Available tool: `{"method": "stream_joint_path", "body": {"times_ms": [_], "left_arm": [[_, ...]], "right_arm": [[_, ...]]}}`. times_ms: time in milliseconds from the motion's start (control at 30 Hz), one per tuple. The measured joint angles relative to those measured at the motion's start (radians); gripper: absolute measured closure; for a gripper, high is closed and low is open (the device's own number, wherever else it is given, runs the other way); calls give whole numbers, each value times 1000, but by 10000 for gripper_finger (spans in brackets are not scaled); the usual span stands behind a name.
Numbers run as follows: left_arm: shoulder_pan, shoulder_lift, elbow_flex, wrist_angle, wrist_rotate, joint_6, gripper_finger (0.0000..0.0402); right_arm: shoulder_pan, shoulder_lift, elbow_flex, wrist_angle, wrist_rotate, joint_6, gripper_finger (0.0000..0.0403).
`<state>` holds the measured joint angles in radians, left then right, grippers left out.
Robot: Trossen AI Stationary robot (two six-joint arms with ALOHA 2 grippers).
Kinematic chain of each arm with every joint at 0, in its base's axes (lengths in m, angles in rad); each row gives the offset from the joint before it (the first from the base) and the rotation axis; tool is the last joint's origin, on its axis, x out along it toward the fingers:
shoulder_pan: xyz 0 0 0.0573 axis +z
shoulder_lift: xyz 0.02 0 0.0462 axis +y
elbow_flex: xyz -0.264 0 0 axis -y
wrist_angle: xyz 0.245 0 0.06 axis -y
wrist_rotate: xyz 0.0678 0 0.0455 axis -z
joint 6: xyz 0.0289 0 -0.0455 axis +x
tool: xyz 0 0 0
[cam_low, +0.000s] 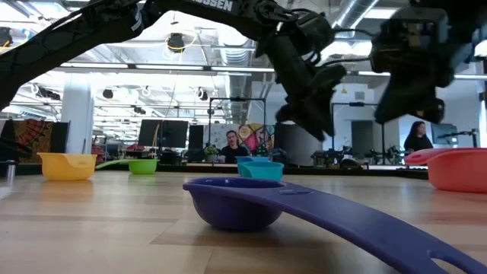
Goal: Nest measuring cups in basket
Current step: Stack the blue measuring cup on top of the pink measuring cup
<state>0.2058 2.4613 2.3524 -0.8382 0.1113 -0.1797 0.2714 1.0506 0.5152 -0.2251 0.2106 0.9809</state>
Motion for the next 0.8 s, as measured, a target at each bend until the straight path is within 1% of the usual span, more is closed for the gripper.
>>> {"method": "stream_joint_path", "body": {"times_ms": [67,333,533,667,800], "left_arm": [[27,-14,0,-30,-2,-16,276],[123,-34,0,-121,-19,-27,276],[186,-47,0,-202,-25,-17,276],[226,-61,-1,-249,-83,-25,276],[239,-106,-1,-302,-203,-13,276]], "right_arm": [[-25,-29,0,30,0,-17,328],[-127,-189,0,31,0,-12,303],[-166,-246,0,30,-3,-5,282],[-187,-247,0,31,2,-2,274],[-197,-237,0,38,61,-19,263]]}}
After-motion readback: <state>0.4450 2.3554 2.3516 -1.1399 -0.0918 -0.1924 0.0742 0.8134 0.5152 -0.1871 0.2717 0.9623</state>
